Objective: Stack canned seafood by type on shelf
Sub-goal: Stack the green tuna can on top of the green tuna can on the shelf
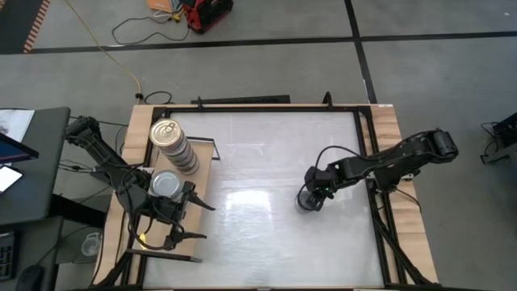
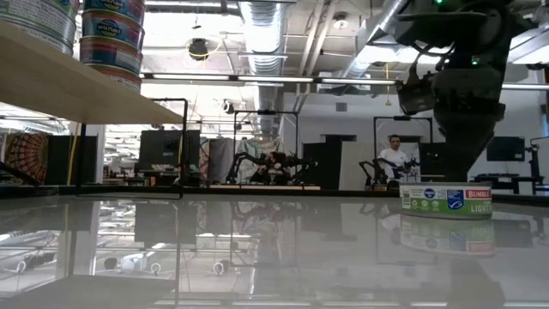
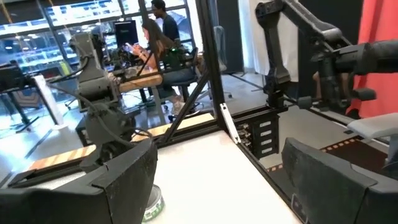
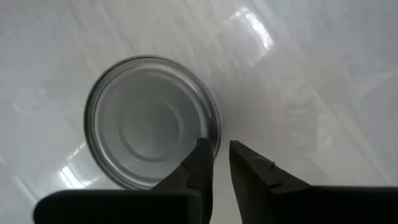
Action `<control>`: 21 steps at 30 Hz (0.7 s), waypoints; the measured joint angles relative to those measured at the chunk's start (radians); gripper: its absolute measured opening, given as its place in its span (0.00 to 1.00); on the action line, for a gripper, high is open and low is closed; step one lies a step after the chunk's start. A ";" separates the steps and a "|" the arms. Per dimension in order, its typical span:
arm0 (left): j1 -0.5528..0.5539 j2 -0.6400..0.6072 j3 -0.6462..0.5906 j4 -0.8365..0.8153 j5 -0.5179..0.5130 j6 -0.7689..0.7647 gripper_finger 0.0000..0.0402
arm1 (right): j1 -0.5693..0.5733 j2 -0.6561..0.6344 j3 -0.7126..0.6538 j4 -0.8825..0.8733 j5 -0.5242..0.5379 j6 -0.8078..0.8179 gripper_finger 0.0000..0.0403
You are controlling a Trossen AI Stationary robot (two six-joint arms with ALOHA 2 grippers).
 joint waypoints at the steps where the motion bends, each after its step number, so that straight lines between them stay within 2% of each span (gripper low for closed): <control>1: -0.001 0.000 0.000 0.004 0.010 0.007 0.83 | 0.001 -0.001 -0.008 0.007 0.000 0.000 0.20; 10: -0.089 -0.026 0.000 0.033 0.198 0.136 0.83 | 0.001 -0.003 -0.052 0.047 -0.004 0.011 0.19; 15: -0.116 -0.027 0.000 0.038 0.207 0.143 0.83 | -0.006 -0.003 -0.052 0.044 -0.004 0.028 0.14; 21: -0.123 -0.027 0.000 0.038 0.145 0.145 0.83 | -0.029 -0.002 -0.052 0.005 0.004 0.064 0.03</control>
